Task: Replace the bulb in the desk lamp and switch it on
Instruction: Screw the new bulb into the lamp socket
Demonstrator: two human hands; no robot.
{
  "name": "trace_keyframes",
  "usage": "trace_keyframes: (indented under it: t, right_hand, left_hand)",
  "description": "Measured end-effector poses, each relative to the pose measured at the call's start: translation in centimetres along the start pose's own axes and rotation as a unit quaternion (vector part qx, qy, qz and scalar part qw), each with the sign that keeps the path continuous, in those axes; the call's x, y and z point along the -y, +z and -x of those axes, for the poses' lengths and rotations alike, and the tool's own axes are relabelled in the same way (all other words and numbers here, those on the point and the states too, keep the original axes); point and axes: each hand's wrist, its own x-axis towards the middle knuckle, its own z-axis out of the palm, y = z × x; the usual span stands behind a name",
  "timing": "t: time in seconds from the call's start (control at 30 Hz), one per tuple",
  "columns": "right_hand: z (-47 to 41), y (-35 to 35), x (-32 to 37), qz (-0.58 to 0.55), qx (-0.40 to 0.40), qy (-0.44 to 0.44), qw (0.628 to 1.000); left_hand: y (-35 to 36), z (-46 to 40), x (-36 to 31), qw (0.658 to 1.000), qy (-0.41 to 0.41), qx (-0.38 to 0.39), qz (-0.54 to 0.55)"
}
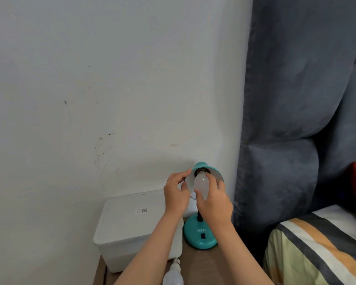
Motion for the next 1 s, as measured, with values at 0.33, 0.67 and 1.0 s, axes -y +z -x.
trace_keyframes:
  t: [0.33, 0.67, 1.0]
  right_hand:
    - [-0.10, 0.03, -0.43, 0.033, 0.023, -0.005, 0.999]
    - [-0.38, 0.08, -0.11, 0.005, 0.011, 0.037, 0.999]
    - [-0.40, 0.56, 0.10, 0.011, 0.006, 0.045, 0.999]
  left_hand:
    - [-0.04, -0.27, 0.26, 1.000, -0.001, -0.002, -0.011]
    - [0.37, -0.20, 0.08, 1.000, 0.009, -0.004, -0.008]
    - [0.35, -0.25, 0.01, 1.000, 0.010, -0.003, -0.014]
